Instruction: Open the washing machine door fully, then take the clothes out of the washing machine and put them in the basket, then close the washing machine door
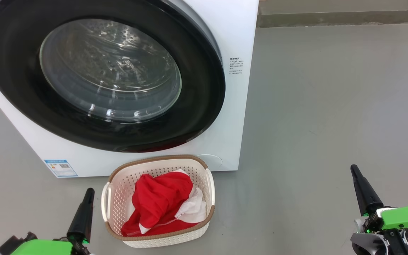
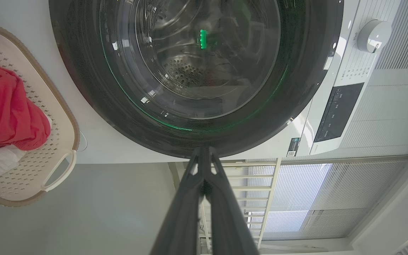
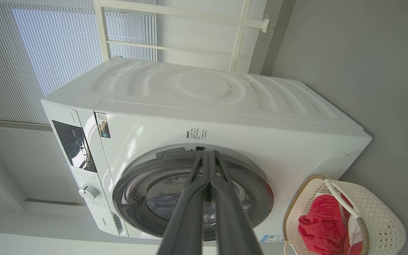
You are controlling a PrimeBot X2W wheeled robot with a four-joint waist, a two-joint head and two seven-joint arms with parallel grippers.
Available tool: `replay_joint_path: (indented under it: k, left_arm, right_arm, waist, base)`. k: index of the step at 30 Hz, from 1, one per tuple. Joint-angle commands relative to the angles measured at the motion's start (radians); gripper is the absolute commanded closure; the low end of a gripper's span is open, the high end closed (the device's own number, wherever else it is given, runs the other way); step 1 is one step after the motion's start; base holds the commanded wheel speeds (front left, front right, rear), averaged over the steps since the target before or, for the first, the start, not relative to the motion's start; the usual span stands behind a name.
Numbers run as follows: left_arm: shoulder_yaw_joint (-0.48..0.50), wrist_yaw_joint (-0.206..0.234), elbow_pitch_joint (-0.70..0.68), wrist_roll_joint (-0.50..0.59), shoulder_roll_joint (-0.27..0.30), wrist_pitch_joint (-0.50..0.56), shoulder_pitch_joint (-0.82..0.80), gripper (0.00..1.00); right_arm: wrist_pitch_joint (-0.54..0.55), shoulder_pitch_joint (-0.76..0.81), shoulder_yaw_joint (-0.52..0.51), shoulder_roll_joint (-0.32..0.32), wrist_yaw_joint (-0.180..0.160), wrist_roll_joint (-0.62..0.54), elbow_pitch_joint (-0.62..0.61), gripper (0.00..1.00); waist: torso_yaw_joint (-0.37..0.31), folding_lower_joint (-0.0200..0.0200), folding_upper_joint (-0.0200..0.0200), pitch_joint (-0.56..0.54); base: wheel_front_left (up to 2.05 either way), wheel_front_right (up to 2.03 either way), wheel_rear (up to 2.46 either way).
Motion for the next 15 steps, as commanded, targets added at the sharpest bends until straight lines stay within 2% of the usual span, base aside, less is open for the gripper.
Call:
replay_joint_path:
  k: [1, 15]
  left_arm:
    - [0.036, -0.007, -0.025, 0.008, 0.013, 0.005, -0.011, 1.0]
    - [0.039, -0.007, -0.025, 0.01, 0.011, 0.008, -0.011, 1.0]
  right_arm:
    - [0.007, -0.041, 0.016, -0.006, -0.001, -0.007, -0.029, 1.0]
    - [0.008, -0.042, 0.014, -0.005, -0.001, -0.009, -0.029, 1.0]
  waist:
    - [0.0, 0.0, -0.0001, 0.0]
    - [0.0, 0.0, -0.0001, 0.0]
  base:
    - [0.0, 0.0, 0.0]
    - [0.0, 0.0, 0.0]
